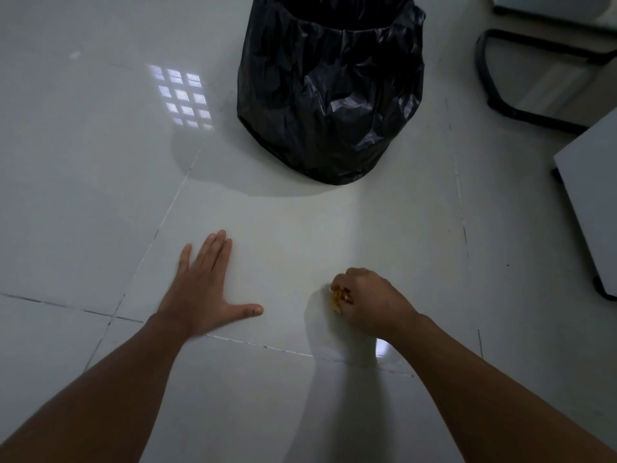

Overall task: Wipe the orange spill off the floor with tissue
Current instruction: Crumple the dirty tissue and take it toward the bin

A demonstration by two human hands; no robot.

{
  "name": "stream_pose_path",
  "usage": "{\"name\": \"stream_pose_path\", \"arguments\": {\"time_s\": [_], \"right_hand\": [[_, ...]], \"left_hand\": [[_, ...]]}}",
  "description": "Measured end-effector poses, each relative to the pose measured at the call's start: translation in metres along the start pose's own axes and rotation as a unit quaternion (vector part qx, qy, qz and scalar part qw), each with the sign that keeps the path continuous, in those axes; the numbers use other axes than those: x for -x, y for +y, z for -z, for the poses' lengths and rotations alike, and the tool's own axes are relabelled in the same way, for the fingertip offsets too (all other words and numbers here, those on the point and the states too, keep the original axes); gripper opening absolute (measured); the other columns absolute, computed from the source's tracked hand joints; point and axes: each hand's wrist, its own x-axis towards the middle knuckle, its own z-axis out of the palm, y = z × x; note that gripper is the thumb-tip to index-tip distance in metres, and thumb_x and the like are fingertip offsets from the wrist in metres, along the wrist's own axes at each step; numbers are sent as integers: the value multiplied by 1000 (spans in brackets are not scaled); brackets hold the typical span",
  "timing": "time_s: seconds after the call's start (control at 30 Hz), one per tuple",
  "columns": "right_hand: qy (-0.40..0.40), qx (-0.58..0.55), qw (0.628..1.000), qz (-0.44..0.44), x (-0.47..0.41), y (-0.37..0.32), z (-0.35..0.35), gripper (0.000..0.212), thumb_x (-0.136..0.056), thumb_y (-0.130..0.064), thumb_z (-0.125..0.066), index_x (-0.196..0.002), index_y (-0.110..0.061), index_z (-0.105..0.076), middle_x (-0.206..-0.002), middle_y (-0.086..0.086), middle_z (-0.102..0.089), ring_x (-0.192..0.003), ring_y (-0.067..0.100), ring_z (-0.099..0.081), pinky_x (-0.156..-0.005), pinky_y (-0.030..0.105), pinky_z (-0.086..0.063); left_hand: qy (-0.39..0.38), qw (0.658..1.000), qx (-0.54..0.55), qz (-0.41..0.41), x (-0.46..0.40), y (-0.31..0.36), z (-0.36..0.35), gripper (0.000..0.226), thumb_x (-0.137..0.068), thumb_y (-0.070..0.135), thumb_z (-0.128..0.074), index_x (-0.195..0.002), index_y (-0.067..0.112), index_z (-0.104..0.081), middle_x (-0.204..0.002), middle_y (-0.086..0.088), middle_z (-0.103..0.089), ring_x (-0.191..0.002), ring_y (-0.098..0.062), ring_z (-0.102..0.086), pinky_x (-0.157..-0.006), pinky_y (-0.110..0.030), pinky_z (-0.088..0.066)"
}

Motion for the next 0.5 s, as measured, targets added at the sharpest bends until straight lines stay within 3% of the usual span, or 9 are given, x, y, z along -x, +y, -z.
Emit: {"name": "stream_pose_path", "arguments": {"time_s": [0.13,0.23,0.37,0.5], "right_hand": [[-46,-33,995,-78,0,4,17,21,-81,-14,-65,-100,-17,-73,-95,2,-64,-89,18,-57,-72,25,-45],[-71,-65,984,-150,-1,2,26,21,-77,-7,-64,-92,-17,-75,-95,1,-69,-86,19,-65,-72,26,-54],[-47,-79,980,-175,-21,-5,60,18,-80,-11,-66,-94,-18,-76,-99,3,-70,-86,19,-67,-73,26,-54],[23,-94,979,-182,-51,-17,124,17,-82,-17,-72,-99,-14,-71,-93,6,-67,-82,21,-66,-73,32,-57]], "left_hand": [[-69,997,13,16,-1,7,11,149,-48,107,-16,-159,9,4,-168,-11,16,-155,-24,15,-125,-48,7],[-144,989,19,6,-6,22,29,137,-56,97,-25,-159,13,11,-167,-12,20,-154,-32,17,-125,-41,6],[-176,984,15,14,-22,35,65,101,-93,69,-40,-158,13,13,-170,-10,2,-156,-27,-4,-126,-47,-4],[-161,986,45,1,-48,53,127,84,-100,57,-39,-160,15,1,-168,-10,-16,-150,-27,-29,-122,-45,-22]]}}
